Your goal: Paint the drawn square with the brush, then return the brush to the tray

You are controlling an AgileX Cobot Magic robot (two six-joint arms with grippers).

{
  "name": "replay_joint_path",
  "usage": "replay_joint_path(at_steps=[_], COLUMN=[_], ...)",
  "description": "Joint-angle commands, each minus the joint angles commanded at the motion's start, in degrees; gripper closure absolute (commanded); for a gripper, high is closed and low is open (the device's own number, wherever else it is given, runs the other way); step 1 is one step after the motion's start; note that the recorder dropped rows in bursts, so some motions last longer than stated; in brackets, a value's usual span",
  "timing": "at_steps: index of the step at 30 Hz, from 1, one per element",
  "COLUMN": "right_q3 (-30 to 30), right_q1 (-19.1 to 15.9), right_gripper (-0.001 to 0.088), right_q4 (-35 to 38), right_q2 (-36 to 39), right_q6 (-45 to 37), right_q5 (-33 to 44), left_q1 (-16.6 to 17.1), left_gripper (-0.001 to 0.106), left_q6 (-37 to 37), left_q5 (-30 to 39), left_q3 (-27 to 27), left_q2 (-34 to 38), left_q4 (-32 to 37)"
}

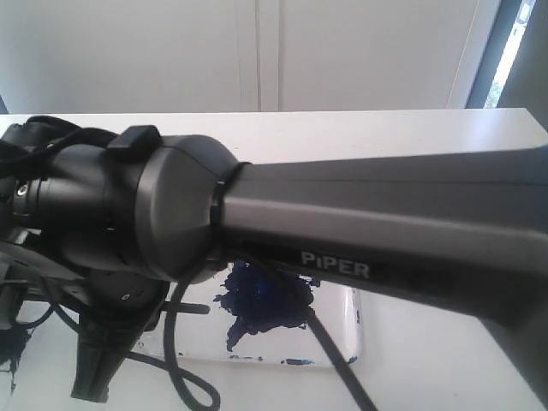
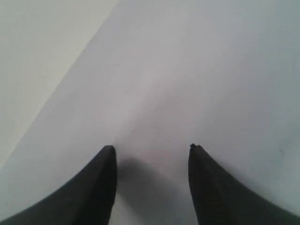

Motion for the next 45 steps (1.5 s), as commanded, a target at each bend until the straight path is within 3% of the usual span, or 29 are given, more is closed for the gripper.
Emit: replay_joint_path(at_steps=[3,9,14,22,26,32,45], right_q3=[0.0,0.0,0.0,0.0,0.0,0.0,3.35], right_q1=[0.0,0.0,0.0,0.0,0.0,0.0,-0.1], right_gripper=[0.0868,0.0868,0.0868,0.0868,0.0868,0.0868,0.0868], right_q4=[0.36,1.06,2.95,8.26,9.1,14.87,7.74], right_q2=[-0.62,-0.62,-0.62,-0.62,-0.62,-1.26,-1.69], right_q6=[0.0,0.0,-0.4,-3.26,-4.96,-7.41,-5.26], right_q5=[1.07,3.51,3.51,3.51,3.51,3.51,3.51], left_q1=[0.0,0.0,0.0,0.0,0.0,0.0,0.0], left_gripper=[0.059,0.059,0.059,0.059,0.059,0.073,0.076], left_q6=[-0.23,-8.16,-8.98,-6.41,-1.43,5.82,5.97], left_q5=[1.18,2.3,9.01,15.05,18.79,21.05,20.04], left_q3=[0.0,-0.27,-2.37,-2.27,-2.27,-0.69,1.38], left_q2=[-4.63,-9.57,-12.84,-17.53,-19.26,-19.73,-22.39], left_q4=[2.35,12.16,15.53,15.03,11.81,6.21,4.85])
